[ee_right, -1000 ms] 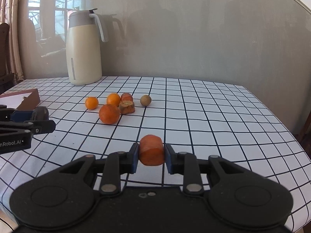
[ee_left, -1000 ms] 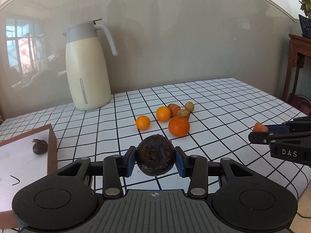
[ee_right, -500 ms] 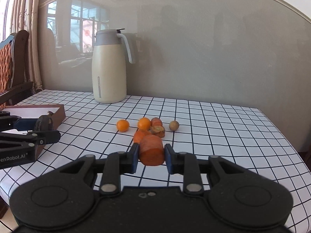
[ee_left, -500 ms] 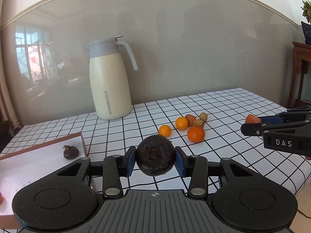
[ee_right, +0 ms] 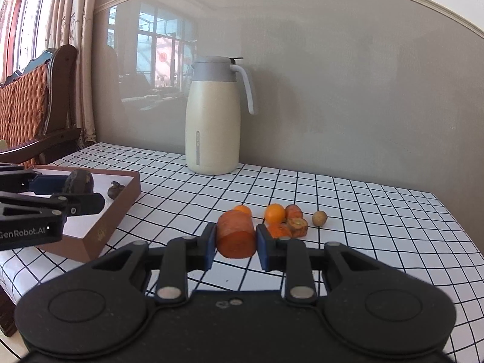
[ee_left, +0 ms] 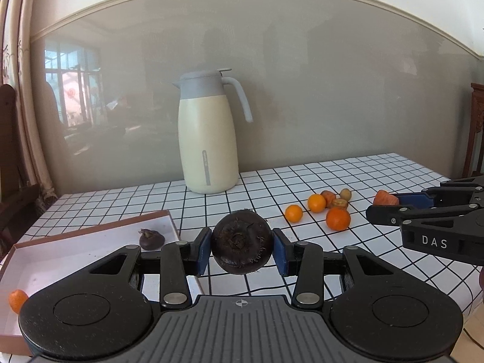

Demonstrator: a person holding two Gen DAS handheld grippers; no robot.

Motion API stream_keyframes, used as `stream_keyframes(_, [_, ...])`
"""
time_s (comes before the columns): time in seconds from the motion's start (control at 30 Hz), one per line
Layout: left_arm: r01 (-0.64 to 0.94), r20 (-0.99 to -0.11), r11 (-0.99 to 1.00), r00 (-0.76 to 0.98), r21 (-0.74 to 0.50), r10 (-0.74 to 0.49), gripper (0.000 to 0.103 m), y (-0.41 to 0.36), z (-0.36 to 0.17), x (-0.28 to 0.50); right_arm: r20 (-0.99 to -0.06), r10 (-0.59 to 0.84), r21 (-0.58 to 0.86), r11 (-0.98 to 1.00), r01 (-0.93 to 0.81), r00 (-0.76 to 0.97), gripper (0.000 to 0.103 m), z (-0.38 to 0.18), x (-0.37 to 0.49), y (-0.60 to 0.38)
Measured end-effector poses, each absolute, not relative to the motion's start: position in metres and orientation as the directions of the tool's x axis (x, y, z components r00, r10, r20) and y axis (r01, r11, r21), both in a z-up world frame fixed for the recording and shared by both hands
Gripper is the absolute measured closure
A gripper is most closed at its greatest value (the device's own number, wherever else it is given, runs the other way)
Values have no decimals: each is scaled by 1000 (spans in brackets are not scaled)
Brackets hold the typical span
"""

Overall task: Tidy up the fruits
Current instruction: 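Carry both held items over the brown tray and open the left gripper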

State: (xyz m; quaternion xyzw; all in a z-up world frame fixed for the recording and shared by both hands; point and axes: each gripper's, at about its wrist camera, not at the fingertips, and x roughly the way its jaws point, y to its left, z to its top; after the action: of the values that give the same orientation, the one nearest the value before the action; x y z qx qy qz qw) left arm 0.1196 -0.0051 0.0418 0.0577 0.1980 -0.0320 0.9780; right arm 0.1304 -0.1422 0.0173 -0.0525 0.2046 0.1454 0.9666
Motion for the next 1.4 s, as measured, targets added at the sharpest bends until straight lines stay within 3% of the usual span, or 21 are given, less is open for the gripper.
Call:
stream_keyframes(0.67, [-85, -366, 992, 924, 95, 114, 61, 71, 42, 106, -360, 405, -35, 894, -446, 840, 84, 26, 128, -67])
stream_keyframes(1.4, [-379, -346, 923, 860, 58, 375, 61, 202, 39, 102, -283, 547, -24, 817, -576, 788, 84, 44, 151, 31])
